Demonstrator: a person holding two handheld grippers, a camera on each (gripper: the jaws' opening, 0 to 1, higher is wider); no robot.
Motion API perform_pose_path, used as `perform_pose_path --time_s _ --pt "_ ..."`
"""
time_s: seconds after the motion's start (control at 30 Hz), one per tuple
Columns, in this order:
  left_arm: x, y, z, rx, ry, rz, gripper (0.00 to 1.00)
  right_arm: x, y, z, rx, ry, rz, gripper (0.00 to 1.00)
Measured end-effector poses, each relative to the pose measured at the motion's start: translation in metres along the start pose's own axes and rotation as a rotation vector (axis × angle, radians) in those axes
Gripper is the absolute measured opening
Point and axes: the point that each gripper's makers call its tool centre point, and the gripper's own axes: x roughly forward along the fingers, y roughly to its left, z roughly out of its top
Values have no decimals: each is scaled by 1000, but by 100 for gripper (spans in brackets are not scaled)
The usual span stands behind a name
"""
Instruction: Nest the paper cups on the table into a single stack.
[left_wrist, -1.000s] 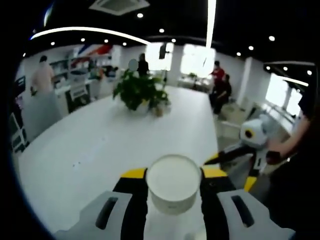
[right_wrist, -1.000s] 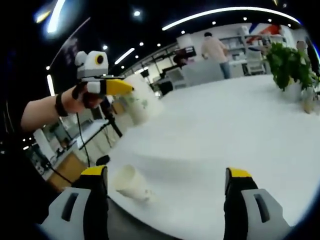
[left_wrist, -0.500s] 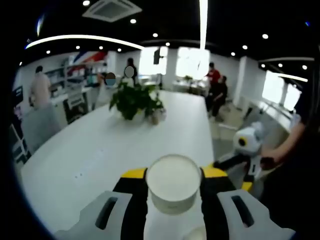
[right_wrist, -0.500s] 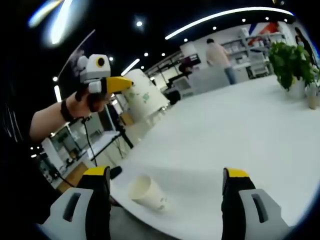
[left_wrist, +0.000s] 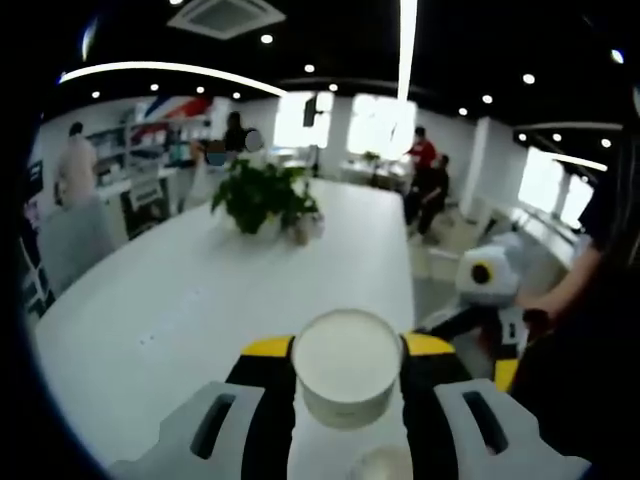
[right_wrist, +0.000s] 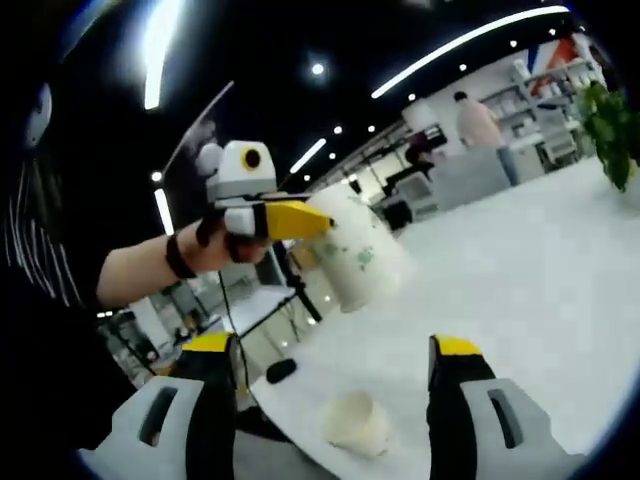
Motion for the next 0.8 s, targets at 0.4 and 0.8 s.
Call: perform_pose_path --time_s 0.4,0.8 --pt "4 -16 -12 -25 4 -51 39 5 14 5 55 -45 94 63" --pt "-2 -22 -17 -32 -10 -77 39 -4 12 23 165 -152 147 53"
